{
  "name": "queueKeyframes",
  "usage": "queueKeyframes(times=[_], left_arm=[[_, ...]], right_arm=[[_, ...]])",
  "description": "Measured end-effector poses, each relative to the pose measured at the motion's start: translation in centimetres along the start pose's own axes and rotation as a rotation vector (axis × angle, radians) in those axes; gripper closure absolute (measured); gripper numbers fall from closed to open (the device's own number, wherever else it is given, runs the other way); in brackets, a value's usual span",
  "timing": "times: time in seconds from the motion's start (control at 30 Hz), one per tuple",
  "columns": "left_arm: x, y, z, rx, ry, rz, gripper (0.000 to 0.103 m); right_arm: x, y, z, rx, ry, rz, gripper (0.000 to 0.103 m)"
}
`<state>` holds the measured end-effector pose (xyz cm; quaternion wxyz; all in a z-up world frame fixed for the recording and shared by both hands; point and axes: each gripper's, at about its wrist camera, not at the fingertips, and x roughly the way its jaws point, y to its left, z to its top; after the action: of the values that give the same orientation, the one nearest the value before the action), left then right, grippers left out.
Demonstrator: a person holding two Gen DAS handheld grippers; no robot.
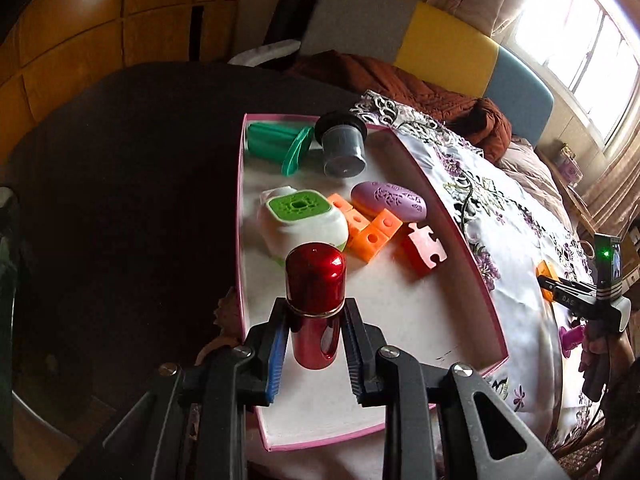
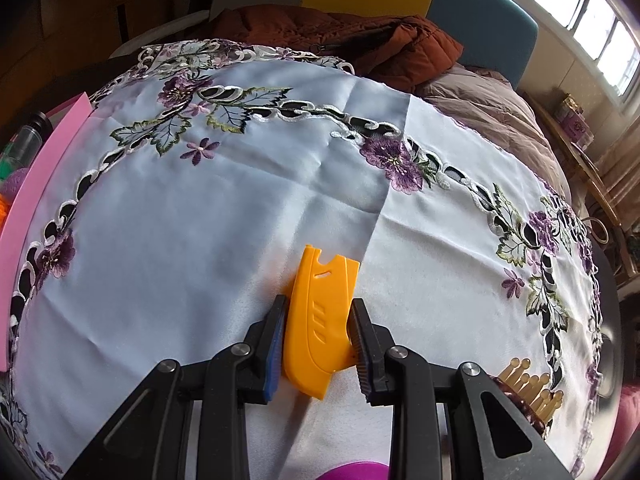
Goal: Organize rigid objects
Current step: 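Lower the red cylinder into the tray and open the left tool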
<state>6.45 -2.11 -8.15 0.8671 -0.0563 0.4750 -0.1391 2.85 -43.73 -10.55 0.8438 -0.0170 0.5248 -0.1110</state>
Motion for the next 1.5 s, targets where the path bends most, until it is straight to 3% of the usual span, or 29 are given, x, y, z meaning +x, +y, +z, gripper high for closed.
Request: queueKeyframes(times=[0.17,0.37,0.8,1.5], left_arm=[[1.0,-0.5,-0.2,0.027,0.032,-0.008,0.077],[1.7,0.0,0.1,-0.012,0.071,-0.029,0.077],[0.9,-1.5,-0.2,0.106,-0.002,0.126,0.072],[-1.9,-0.7,0.5,0.065,-0.113,0.178,0.072]], right_arm=[[0.0,0.0,0.0,-0.002,-0.001,-0.002,0.073],[0.0,0.0,0.0,-0.004,-0.002,-0.004,0.073],[0.0,0.0,0.0,-0.01,-0.004,-0.011,0.073],[0.0,0.2,-0.3,-0.008,-0.017,-0.022,0.073]])
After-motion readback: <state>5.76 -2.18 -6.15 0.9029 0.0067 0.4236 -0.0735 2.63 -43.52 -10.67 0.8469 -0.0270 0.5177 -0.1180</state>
